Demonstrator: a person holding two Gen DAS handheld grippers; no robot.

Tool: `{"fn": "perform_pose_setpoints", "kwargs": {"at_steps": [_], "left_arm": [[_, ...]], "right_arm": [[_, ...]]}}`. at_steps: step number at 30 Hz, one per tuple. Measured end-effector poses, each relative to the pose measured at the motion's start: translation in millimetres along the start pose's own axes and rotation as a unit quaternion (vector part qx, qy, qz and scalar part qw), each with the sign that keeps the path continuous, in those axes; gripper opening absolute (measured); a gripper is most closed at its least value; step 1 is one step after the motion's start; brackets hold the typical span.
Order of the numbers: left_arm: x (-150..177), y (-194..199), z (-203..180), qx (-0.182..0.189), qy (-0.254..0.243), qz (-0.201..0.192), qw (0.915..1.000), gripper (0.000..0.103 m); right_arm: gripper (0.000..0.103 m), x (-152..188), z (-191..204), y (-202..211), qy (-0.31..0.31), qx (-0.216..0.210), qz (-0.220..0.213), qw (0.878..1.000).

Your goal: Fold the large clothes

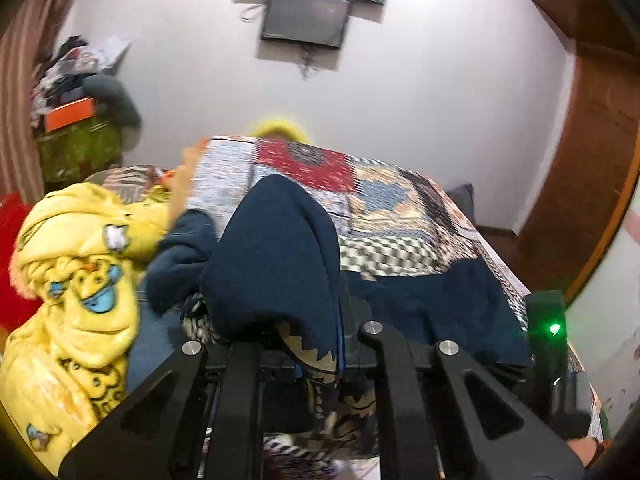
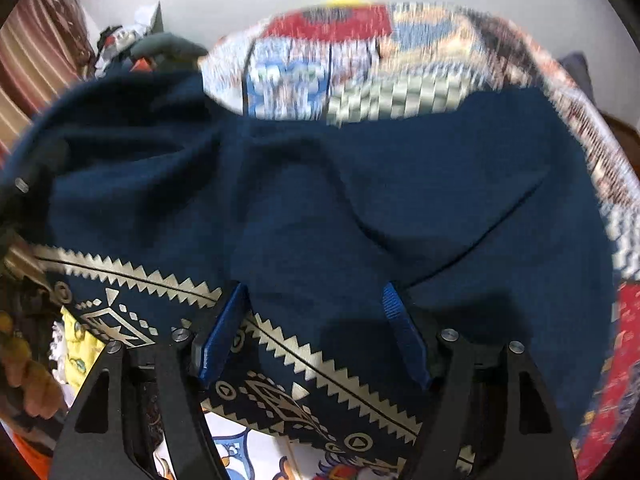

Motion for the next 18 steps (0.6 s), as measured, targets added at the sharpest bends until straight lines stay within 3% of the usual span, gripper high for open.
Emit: {"fn": "perform_pose_setpoints", "kwargs": {"at_steps": [5,8,11,13,15,16,18], "left_arm": [[-12,2,-57,0.044,-0.030,-0.002,0.9986,0.010],[-12,8,-104,0.083,-0.059,-0.005,0.9948,0.010],[3,16,-158,0.128,-0.115,0.001,0.9850,0.010],[22,17,-190,0.158,-0.168,0.022,0.9729,0.010],[52,11,-224,0.205,-0.233,0.062,0.9487,0.010],[63,8,-232,0.215,-0.252,0.081,0.9401,0.010],[97,-1,-246,0.225,-0.306,0.132,0.9153,0.010]], "right_arm": [[0.068,5,-16,40,-0.028,-0.018,-0.026,0.999],[0.068,16,-42,84,-0.048,0.004,-0.064,0.997],[0.068,31,-75,123,-0.074,0.040,-0.087,0.993],[0.068,42,-97,144,-0.095,0.063,-0.095,0.989],[0.068,56,-120,162,-0.120,0.076,-0.103,0.984],[0.068,61,-128,170,-0.132,0.081,-0.108,0.982],[0.068,72,-143,183,-0.156,0.086,-0.116,0.977]]}}
Point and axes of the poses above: each gripper's, at about its wrist camera, not at the fingertips, and y roughly against the way its jaws point, z to its left, x to its underside, the point moved 3 cm from there along -y, roughly the way its jaws point, and after that the axes turned 11 degrees about -x, right-handed, at the moved point
